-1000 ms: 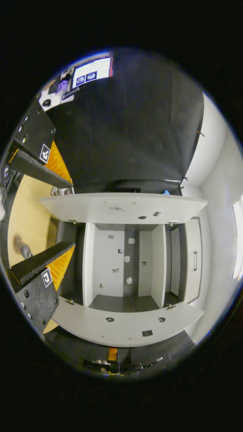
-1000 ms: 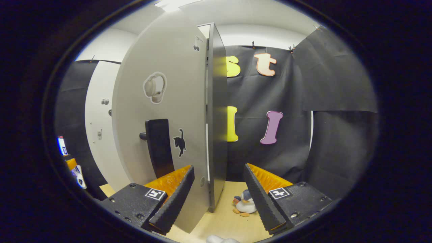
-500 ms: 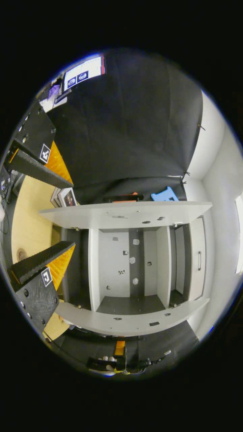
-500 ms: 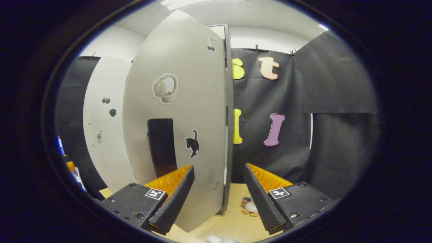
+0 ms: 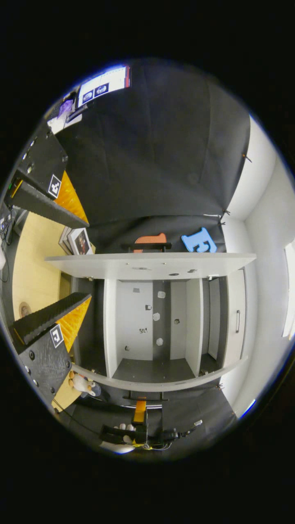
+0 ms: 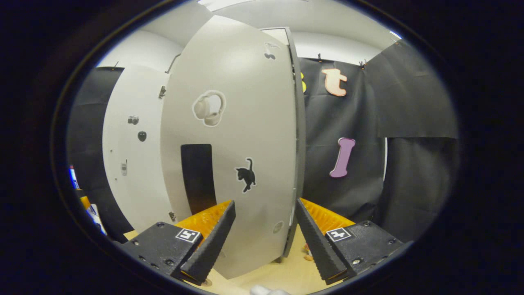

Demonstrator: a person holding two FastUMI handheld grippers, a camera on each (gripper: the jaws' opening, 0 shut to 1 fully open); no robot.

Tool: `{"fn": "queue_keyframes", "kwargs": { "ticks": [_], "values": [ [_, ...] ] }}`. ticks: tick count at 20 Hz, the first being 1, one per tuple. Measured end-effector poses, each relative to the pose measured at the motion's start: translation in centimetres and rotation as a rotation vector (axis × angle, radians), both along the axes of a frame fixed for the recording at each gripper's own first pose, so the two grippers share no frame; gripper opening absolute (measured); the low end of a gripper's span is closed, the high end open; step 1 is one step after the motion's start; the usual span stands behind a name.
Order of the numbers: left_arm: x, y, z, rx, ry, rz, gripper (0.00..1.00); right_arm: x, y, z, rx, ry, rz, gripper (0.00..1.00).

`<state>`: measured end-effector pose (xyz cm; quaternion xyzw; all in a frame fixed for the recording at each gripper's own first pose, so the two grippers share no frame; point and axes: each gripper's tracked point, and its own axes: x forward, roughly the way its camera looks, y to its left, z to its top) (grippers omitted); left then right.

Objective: Grasp the bottle in the cabinet with the left hand and place it on the coaster, then close the right door with the right hand and the left door with the left hand.

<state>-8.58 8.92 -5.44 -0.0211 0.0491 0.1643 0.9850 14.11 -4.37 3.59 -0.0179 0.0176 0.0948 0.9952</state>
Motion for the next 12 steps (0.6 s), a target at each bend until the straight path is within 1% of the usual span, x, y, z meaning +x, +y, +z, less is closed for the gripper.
{"fn": "queue_keyframes", "kwargs": {
  "ticks": [1,2,3,4,12],
  "values": [
    [-0.1,0.3,0.0,0.006,0.003,0.000,0.96,-0.2,1.0,0.1,0.012,-0.007,0.020,0.97],
    [-0.2,0.6,0.0,0.010,0.004,0.000,0.98,-0.5,1.7,0.2,0.013,-0.012,0.033,0.97],
    [-0.1,0.7,0.0,0.012,0.004,-0.004,0.96,-0.9,2.3,0.1,0.006,-0.013,0.042,0.96],
    [0.0,0.9,0.0,0.012,0.005,-0.007,0.98,-1.1,2.8,0.0,-0.001,-0.013,0.050,0.97],
    [1.3,3.5,-0.6,0.021,0.009,-0.013,0.98,-4.4,3.9,-1.6,-0.016,-0.001,0.059,0.97]
  ]
}}
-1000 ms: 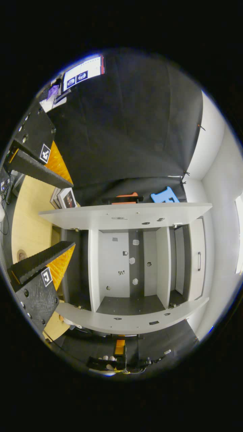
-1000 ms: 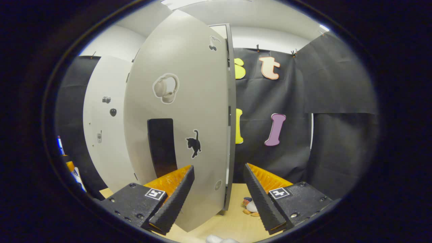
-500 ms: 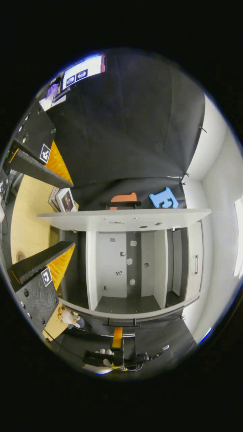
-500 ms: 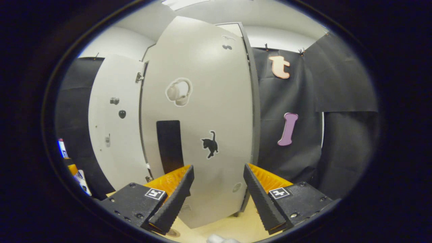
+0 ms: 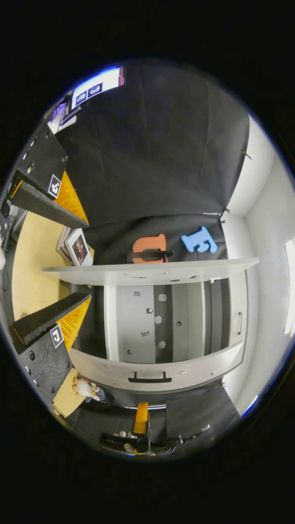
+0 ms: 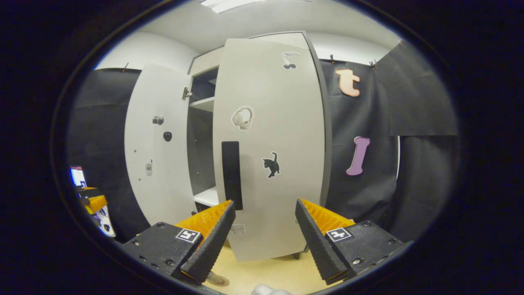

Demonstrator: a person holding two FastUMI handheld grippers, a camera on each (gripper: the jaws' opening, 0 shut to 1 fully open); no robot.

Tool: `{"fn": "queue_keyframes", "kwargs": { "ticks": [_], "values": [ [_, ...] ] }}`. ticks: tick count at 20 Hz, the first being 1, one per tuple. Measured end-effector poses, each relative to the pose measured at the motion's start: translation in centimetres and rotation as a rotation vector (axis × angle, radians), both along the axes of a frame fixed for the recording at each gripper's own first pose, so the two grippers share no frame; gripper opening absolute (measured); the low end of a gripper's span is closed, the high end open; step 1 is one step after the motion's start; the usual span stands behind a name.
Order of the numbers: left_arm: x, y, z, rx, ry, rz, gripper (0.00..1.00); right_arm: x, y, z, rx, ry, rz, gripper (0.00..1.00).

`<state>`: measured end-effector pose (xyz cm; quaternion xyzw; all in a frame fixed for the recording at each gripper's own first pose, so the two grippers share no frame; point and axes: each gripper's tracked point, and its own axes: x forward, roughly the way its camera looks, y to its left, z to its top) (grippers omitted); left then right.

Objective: Grasp the bottle in the cabinet with the left hand and place it on the coaster, then close the right door with the right hand and the left door with the left hand.

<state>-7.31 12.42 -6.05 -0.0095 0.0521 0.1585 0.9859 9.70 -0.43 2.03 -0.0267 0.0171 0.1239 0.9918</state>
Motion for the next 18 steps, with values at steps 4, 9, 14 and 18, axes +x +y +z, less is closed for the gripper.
{"fn": "queue_keyframes", "kwargs": {
  "ticks": [4,9,14,18],
  "values": [
    [0.8,2.6,-0.6,0.019,0.014,0.003,0.98,-2.3,1.1,-1.3,-0.017,-0.004,0.001,0.97],
    [3.5,6.4,-0.2,0.036,-0.003,-0.019,0.96,-4.7,3.6,-3.6,-0.027,0.030,-0.015,0.97],
    [6.7,11.2,0.1,0.049,-0.008,-0.006,0.97,-7.2,4.6,-5.6,-0.037,0.065,-0.063,0.96],
    [9.8,14.5,-0.2,0.036,-0.003,0.009,0.98,-9.0,4.1,-7.0,-0.032,0.103,-0.129,0.97]
  ]
}}
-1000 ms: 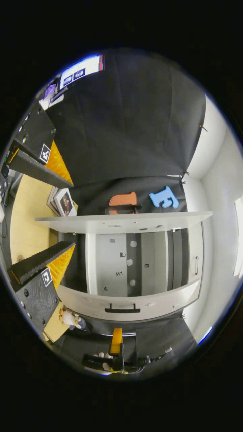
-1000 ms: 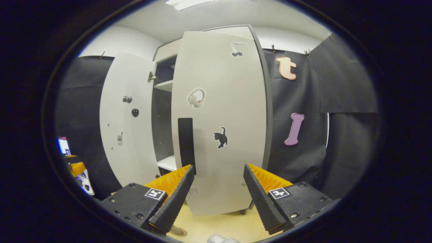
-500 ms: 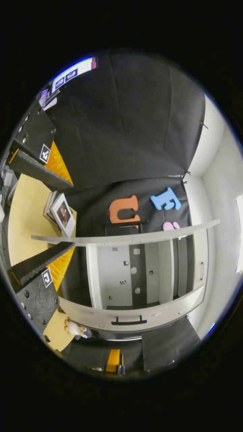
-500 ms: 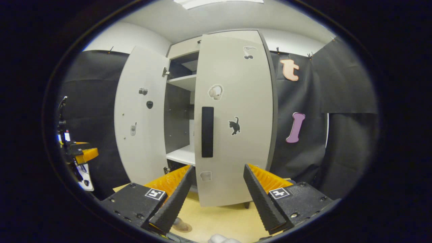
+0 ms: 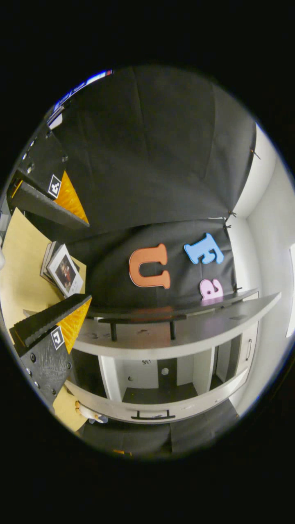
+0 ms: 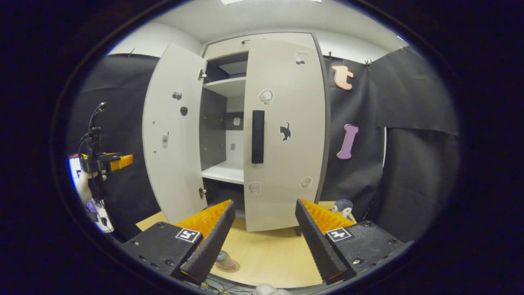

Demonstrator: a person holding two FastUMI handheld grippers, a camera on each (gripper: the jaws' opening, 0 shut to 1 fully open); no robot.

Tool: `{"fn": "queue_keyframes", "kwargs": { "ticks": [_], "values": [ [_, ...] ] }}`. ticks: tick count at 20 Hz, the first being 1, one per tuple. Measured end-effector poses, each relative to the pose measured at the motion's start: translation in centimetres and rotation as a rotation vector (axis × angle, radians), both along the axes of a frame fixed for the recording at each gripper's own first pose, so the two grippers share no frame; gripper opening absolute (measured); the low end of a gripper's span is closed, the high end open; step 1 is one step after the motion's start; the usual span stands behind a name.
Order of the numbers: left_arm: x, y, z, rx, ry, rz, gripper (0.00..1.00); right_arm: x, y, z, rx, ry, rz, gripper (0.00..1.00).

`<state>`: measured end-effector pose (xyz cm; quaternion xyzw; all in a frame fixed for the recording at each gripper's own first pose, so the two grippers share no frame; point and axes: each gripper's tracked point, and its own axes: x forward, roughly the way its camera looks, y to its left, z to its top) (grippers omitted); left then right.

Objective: Grasp the bottle in the cabinet with the left hand and place it on the coaster, then close the right door with the right hand and the left door with the left hand.

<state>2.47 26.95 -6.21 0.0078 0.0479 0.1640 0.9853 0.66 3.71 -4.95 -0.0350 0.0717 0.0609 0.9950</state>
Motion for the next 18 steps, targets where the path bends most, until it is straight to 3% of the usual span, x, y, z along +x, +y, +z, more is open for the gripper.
{"fn": "queue_keyframes", "kwargs": {
  "ticks": [4,9,14,18],
  "values": [
    [2.3,2.5,2.2,0.011,-0.043,0.018,0.98,-1.0,-1.0,-0.3,-0.005,0.022,-0.046,0.97],
    [4.7,2.2,4.0,-0.012,-0.094,-0.008,0.96,-2.3,-1.8,-0.2,-0.015,0.027,-0.085,0.97],
    [7.0,-0.6,5.5,-0.009,-0.113,-0.076,0.97,-2.6,-1.0,0.0,0.008,0.027,-0.051,0.97],
    [7.1,-1.1,5.5,-0.002,-0.105,-0.081,0.95,-2.7,-1.4,0.0,0.018,0.023,-0.046,0.97]
  ]
}}
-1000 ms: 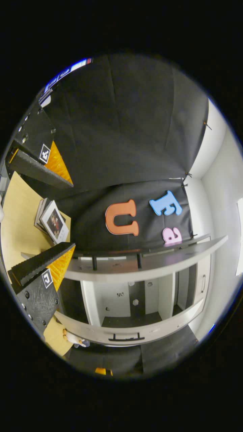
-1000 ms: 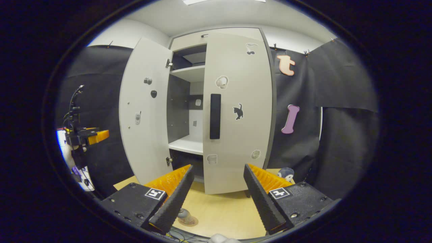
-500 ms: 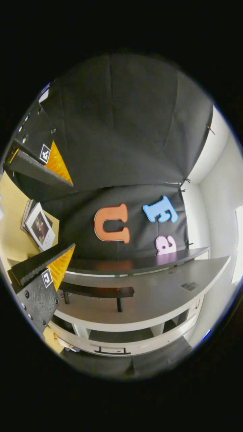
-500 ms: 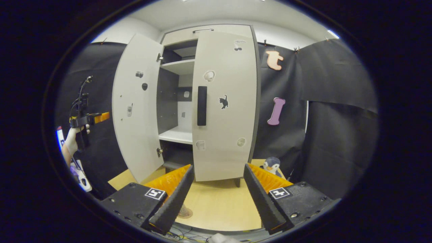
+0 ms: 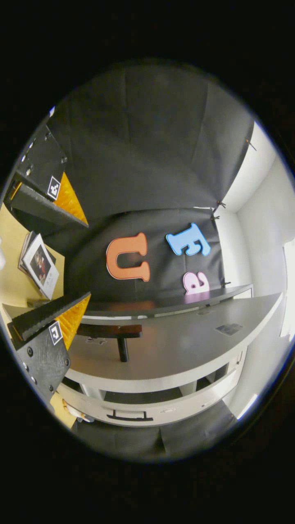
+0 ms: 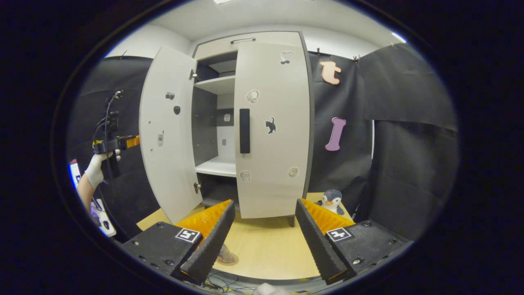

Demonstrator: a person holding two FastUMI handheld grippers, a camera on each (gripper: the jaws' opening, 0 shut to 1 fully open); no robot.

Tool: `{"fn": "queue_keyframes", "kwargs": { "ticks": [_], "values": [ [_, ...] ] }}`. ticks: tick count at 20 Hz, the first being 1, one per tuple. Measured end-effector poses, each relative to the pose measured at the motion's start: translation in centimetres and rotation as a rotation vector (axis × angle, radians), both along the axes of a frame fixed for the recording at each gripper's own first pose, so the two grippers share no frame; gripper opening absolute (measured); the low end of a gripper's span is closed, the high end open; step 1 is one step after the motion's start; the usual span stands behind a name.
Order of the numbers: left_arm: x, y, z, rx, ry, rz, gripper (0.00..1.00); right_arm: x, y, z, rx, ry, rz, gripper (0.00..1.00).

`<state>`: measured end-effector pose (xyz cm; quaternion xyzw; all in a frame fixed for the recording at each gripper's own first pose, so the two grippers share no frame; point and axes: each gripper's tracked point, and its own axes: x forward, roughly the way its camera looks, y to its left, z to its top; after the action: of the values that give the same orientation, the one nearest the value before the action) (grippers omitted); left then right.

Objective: Grasp the bottle in the cabinet with the left hand and place it on the coaster, then close the right door with the right hand and the left door with the left hand.

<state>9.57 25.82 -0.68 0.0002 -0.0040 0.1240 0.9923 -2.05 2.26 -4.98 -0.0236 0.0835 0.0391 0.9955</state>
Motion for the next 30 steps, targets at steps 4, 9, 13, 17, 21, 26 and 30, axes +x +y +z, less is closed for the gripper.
{"fn": "queue_keyframes", "kwargs": {
  "ticks": [4,9,13,17,21,26,30],
  "values": [
    [-0.3,-0.7,0.3,0.016,0.015,0.000,0.96,-0.3,-1.1,0.0,0.008,-0.003,-0.013,0.97],
    [0.2,-4.3,0.5,0.007,0.006,-0.070,0.95,-0.6,-1.9,0.2,0.020,-0.013,-0.028,0.97],
    [0.6,-7.8,0.9,0.040,-0.004,-0.129,0.95,-0.7,-2.7,0.3,0.016,-0.017,-0.039,0.97],
    [1.5,-10.3,0.8,0.028,-0.004,-0.172,0.94,-1.4,-3.4,0.4,0.033,-0.019,-0.057,0.97],
    [2.1,-12.4,1.0,0.035,-0.001,-0.209,0.95,-1.8,-4.1,0.9,0.029,-0.031,-0.075,0.97],
    [2.8,-15.0,1.0,0.047,0.008,-0.269,0.93,-2.6,-4.1,1.1,0.028,-0.038,-0.080,0.97],
    [2.6,-16.2,1.3,0.064,-0.001,-0.284,0.98,-3.1,-4.4,1.0,0.024,-0.042,-0.091,0.97]
  ]
}}
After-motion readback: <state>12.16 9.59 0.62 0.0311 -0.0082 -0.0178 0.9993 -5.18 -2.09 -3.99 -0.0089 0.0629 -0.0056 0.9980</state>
